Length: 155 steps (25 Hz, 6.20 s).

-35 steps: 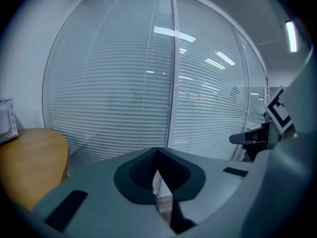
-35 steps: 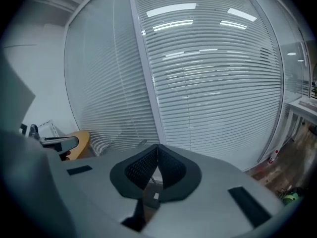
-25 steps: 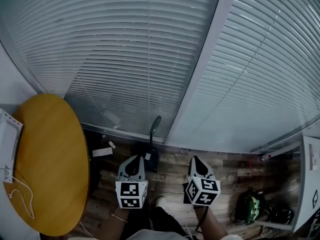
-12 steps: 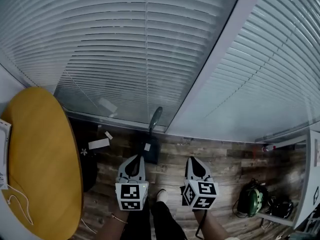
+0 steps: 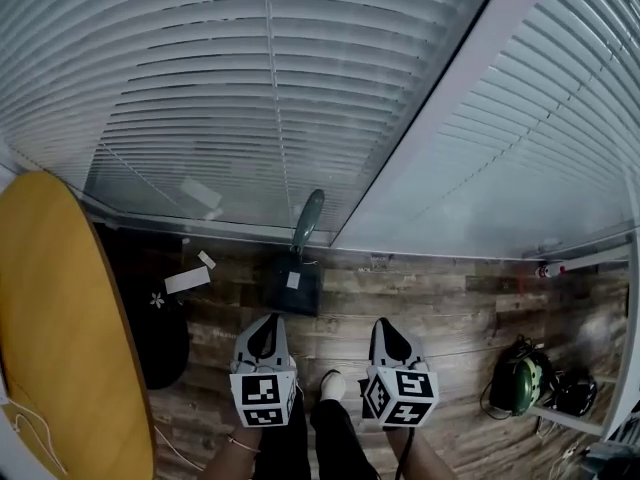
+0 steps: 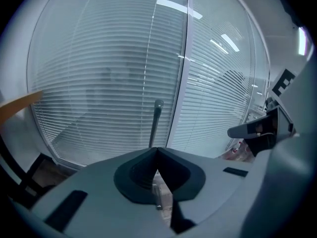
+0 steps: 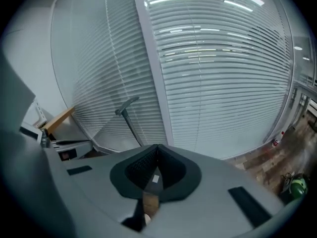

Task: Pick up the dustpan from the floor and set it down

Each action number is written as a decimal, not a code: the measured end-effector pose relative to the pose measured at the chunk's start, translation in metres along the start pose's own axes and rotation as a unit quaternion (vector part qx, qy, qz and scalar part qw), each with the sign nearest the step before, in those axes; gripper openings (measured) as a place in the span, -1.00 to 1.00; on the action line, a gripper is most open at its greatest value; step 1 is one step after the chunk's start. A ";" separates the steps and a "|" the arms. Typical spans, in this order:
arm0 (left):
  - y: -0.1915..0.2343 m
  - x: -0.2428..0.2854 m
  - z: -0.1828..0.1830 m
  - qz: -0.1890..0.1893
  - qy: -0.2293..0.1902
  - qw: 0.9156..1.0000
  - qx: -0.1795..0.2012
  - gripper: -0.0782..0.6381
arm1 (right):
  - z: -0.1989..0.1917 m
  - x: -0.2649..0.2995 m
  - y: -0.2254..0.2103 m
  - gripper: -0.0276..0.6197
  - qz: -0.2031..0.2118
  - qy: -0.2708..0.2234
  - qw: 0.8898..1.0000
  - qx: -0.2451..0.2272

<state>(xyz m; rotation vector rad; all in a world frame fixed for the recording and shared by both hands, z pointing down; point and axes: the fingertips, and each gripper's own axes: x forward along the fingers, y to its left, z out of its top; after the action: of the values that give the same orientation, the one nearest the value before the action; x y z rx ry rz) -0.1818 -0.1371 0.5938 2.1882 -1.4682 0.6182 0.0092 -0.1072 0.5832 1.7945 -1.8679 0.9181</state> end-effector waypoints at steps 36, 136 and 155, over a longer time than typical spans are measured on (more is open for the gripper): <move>-0.025 0.072 0.004 -0.079 -0.049 0.996 0.006 -0.10 | -0.057 0.008 -0.041 -0.82 -0.047 0.027 0.997 0.057; -0.127 -0.074 0.232 -0.078 -0.147 0.978 0.129 -0.53 | 0.164 -0.169 -0.024 -0.82 -0.090 -0.159 0.983 0.009; -0.186 -0.074 0.230 -0.021 -0.153 0.983 0.105 -0.53 | 0.171 -0.180 -0.100 -0.82 -0.053 -0.149 0.987 -0.018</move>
<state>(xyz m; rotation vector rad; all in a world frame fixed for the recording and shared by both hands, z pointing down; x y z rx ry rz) -0.0046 -0.1506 0.3454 2.5636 -1.5592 0.4540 0.1531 -0.0908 0.3584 2.0814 -1.9227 0.5995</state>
